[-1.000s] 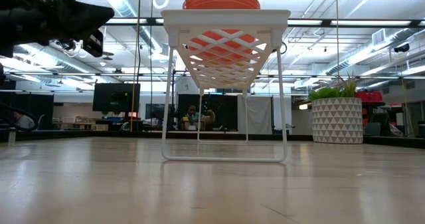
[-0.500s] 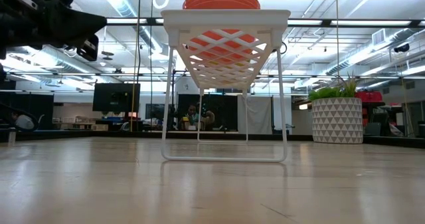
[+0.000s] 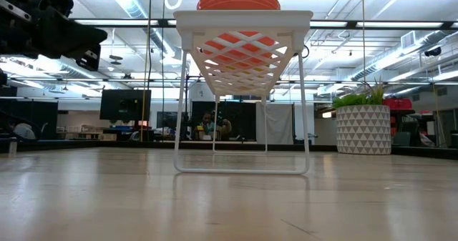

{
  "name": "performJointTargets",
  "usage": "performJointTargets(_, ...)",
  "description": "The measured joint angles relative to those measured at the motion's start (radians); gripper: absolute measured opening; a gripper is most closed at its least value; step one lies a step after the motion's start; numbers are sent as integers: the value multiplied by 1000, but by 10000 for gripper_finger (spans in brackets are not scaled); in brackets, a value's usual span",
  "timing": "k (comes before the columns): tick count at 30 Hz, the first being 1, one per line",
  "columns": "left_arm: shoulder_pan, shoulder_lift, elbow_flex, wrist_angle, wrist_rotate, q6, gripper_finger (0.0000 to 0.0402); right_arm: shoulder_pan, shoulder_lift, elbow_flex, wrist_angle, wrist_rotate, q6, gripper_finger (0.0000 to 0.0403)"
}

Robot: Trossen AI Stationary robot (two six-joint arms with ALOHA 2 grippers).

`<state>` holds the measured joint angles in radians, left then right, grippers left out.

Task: Pick & Place Mini bowls
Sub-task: Return to Home Position

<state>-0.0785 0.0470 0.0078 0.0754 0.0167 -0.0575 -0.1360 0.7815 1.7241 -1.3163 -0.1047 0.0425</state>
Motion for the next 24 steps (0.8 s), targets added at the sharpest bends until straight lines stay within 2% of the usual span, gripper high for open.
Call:
performJointTargets(9, 46, -47, 0, -33, 56, 42, 0, 0, 0, 0, 0, 0, 0, 11)
performJointTargets(19, 59, -47, 0, -47, 63, 43, 1, 0, 0, 0, 0, 0, 0, 11)
performJointTargets(24, 59, -42, 0, -49, 63, 28, 15, 0, 0, 0, 0, 0, 0, 11)
